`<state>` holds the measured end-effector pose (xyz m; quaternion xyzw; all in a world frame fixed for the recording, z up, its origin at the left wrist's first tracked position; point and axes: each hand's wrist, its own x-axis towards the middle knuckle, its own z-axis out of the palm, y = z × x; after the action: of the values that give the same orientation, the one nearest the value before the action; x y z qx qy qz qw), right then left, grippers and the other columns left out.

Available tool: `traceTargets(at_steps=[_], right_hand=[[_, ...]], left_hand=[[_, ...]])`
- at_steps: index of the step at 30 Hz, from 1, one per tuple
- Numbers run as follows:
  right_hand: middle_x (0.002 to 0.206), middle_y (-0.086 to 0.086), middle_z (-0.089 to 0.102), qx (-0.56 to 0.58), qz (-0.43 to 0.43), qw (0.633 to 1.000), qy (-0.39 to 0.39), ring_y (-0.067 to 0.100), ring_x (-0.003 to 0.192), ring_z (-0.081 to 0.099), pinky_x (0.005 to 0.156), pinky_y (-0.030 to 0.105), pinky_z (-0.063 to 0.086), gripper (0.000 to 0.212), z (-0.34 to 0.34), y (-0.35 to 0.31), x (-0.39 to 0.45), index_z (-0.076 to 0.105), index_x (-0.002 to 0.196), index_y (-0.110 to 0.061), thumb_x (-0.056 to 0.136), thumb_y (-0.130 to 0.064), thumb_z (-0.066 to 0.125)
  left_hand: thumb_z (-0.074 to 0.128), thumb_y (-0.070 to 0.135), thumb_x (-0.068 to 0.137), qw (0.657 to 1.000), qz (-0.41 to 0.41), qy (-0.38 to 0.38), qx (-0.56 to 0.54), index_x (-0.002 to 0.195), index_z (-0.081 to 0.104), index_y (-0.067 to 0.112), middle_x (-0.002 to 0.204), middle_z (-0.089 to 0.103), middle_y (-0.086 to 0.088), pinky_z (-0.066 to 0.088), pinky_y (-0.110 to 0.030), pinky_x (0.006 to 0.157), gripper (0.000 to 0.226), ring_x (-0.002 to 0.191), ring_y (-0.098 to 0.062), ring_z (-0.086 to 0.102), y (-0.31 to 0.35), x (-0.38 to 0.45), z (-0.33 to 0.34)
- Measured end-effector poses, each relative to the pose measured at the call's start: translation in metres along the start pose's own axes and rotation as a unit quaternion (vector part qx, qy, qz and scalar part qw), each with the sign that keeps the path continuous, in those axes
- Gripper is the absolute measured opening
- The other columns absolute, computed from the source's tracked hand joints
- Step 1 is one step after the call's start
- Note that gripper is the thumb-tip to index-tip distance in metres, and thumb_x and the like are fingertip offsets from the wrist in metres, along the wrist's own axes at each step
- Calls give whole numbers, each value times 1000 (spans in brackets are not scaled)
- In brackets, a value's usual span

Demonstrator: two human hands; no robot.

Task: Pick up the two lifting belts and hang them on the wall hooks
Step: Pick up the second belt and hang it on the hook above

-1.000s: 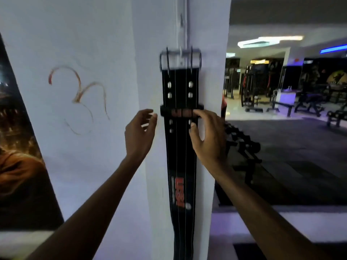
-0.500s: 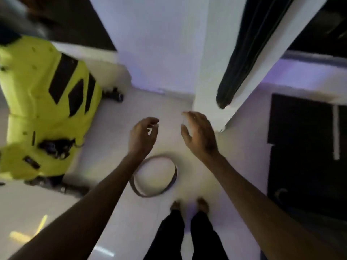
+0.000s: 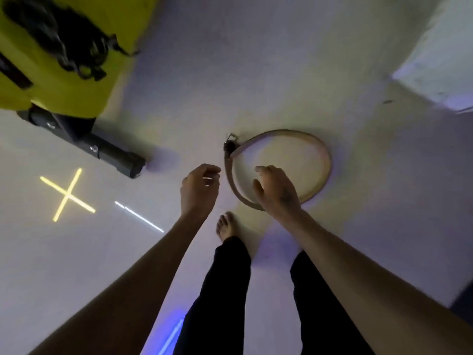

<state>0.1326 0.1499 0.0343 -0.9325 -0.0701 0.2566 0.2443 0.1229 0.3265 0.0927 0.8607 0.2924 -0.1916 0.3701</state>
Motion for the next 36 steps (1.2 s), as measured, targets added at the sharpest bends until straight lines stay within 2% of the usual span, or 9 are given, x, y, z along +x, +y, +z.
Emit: traceTargets(at_steps=[3,8,13,15,19,23,25,31,36], right_hand=[[114,14,60,32,66,996,-42,31,106,57,84,31,38,40,103,6,53,55,125,-6,98,-34,47],[120,14,63,52,123,989,-60,32,114,59,92,39,47,55,230,18,122,53,122,-8,88,-49,63],[116,18,65,57,140,988,-39,39,108,61,87,39,47,30,250,30,134,58,120,-6,93,-20,59],[113,17,67,75,154,985,-29,39,104,62,84,38,47,25,227,30,125,60,115,-9,91,-16,55],[90,7,72,127,134,982,-48,34,86,67,67,33,48,6,137,20,78,56,80,-16,83,-16,62],[93,2,74,200,108,973,-33,25,87,68,72,37,52,12,22,17,11,59,91,-13,81,-8,65],[94,1,74,226,90,970,-19,21,87,69,74,36,55,19,-34,18,-21,59,98,-13,82,-6,65],[91,4,74,232,63,970,31,25,85,70,73,46,57,28,-181,20,-104,58,102,-17,75,-21,60],[96,5,75,304,44,948,79,24,89,73,80,52,58,36,-304,5,-171,59,109,-21,74,-18,61]], left_hand=[[61,11,92,1000,-24,0,-2,100,75,23,96,77,6,58,-33,85,20,85,-13,73,-70,56,43],[61,1,88,993,-94,-7,-65,100,73,27,91,76,7,62,-41,83,31,83,-17,75,-170,112,112],[59,4,94,983,-149,-4,-105,107,70,27,103,75,-1,61,-47,86,28,87,-20,74,-207,111,132],[58,15,98,984,-141,3,-112,115,69,26,111,74,-3,61,-40,88,23,91,-19,72,-194,99,123],[57,30,102,984,-110,4,-140,138,57,12,131,65,-2,45,-1,74,41,106,-14,63,-120,69,90],[53,48,100,975,-92,-57,-194,152,38,6,158,44,-10,41,-30,106,69,139,-22,47,-23,43,59],[54,48,99,973,-56,-85,-209,155,35,10,161,38,-3,36,-32,110,70,144,-19,40,33,24,42],[67,20,96,958,102,-132,-234,128,64,4,125,70,-10,50,-34,101,35,113,-17,65,184,-38,-8],[75,17,90,944,172,-173,-222,122,66,12,112,72,-2,53,-13,81,33,98,-7,66,299,-115,-60]])
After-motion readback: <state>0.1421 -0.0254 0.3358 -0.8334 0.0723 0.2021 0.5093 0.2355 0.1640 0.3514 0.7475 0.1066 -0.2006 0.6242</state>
